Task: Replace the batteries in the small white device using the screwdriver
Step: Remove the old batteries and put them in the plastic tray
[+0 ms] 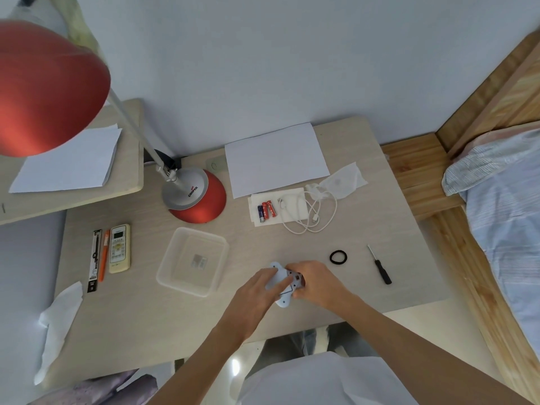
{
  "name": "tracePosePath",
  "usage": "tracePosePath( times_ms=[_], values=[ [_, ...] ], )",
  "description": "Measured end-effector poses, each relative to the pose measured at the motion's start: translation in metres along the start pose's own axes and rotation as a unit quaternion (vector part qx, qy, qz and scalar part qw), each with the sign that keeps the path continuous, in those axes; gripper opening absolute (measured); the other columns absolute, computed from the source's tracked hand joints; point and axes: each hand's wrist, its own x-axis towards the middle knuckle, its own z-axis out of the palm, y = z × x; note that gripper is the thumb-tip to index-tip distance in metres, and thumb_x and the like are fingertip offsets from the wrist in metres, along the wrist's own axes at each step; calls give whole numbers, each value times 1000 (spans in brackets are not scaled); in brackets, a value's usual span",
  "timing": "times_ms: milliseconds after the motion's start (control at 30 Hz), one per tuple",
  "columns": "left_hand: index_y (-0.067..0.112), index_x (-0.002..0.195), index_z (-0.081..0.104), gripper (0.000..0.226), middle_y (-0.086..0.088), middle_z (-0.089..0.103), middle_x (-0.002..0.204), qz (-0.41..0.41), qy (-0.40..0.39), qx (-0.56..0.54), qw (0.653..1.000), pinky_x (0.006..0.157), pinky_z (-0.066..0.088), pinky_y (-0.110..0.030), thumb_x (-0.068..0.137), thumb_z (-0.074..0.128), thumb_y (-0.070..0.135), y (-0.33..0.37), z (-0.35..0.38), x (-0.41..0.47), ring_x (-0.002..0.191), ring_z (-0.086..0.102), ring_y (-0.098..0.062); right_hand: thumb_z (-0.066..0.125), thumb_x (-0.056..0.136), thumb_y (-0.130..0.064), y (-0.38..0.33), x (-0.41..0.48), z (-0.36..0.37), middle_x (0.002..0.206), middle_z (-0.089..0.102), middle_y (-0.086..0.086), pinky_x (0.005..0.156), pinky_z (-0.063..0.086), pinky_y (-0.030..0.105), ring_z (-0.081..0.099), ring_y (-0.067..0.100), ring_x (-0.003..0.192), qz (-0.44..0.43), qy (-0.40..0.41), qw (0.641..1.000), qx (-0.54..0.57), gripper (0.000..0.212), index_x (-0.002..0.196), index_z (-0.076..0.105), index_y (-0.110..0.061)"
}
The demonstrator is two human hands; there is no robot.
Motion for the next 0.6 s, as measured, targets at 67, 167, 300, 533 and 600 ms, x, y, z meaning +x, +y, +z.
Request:
tracePosePath(
  times_ms=[67, 167, 300, 533, 600],
  values=[
    [24, 151, 61, 93, -17, 63, 145, 7, 15, 18, 1000, 85, 66, -32, 68, 100, 8, 3, -1, -2, 125, 69, -30, 84, 80, -27, 0, 0, 0, 96, 75, -5, 82, 61, 32, 68, 12, 84, 0, 1, 1000, 7, 37, 115, 73, -22],
    [24, 152, 59, 94, -18, 63, 146, 12, 27, 21, 999, 88, 66, -33, 68, 101, 12, 5, -2, -5, 127, 69, -30, 85, 81, -26, 0, -2, 0, 101, 76, -5, 84, 60, 29, 69, 12, 87, 4, 1, 1000, 16, 40, 119, 73, -23],
    [26, 159, 50, 90, -18, 57, 153, 7, 47, 9, 999, 90, 65, -36, 81, 91, 9, -2, -12, -12, 136, 61, -31, 82, 77, -22, -1, -3, -2, 94, 75, -3, 81, 61, 36, 69, 14, 84, 7, 5, 1000, 16, 34, 110, 75, -24],
    [34, 164, 39, 91, -12, 43, 164, -50, 74, 9, 996, 110, 57, -36, 87, 88, 30, -33, -47, -50, 140, 56, -24, 86, 80, -30, -2, -7, -2, 98, 76, -9, 85, 62, 30, 71, 9, 89, 3, 3, 999, 43, 37, 115, 75, -31],
    [37, 165, 34, 97, -10, 39, 165, -69, 74, 9, 995, 112, 55, -32, 86, 89, 32, -42, -49, -69, 141, 55, -21, 87, 79, -29, -2, -8, -3, 97, 76, -11, 85, 62, 29, 71, 7, 89, 8, 5, 999, 49, 40, 117, 75, -33]
  ],
)
